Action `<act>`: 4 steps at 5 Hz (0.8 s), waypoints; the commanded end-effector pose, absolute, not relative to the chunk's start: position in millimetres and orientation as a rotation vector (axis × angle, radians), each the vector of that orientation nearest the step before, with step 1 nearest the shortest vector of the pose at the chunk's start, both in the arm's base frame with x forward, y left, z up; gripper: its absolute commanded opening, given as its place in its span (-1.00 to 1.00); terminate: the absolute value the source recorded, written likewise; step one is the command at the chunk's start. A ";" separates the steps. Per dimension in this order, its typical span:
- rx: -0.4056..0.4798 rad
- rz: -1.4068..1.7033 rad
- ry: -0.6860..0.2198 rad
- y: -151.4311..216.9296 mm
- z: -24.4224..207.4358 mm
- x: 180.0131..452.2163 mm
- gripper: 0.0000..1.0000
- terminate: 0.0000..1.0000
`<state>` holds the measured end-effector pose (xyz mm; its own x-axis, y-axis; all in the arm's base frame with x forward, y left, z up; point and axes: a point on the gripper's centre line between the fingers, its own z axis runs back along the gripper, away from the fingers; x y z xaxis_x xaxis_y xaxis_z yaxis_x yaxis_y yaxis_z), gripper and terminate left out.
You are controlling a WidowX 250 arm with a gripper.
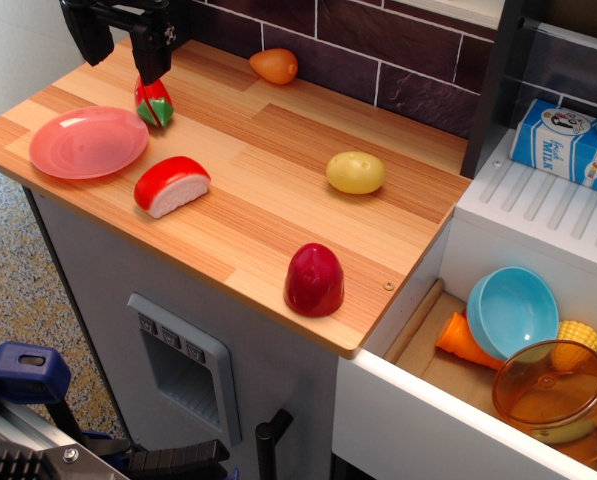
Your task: Put potato on plate
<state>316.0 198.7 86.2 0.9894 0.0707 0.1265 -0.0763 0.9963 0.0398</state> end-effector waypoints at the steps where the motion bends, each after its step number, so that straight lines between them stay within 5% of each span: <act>1: 0.045 0.074 -0.125 198.7 86.2 316.0 1.00 -1.00; 4: 0.110 -0.070 -0.222 93.3 104.7 348.7 1.00 -1.00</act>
<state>350.2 70.4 80.5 0.9837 -0.1019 0.1484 0.0871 0.9909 0.1031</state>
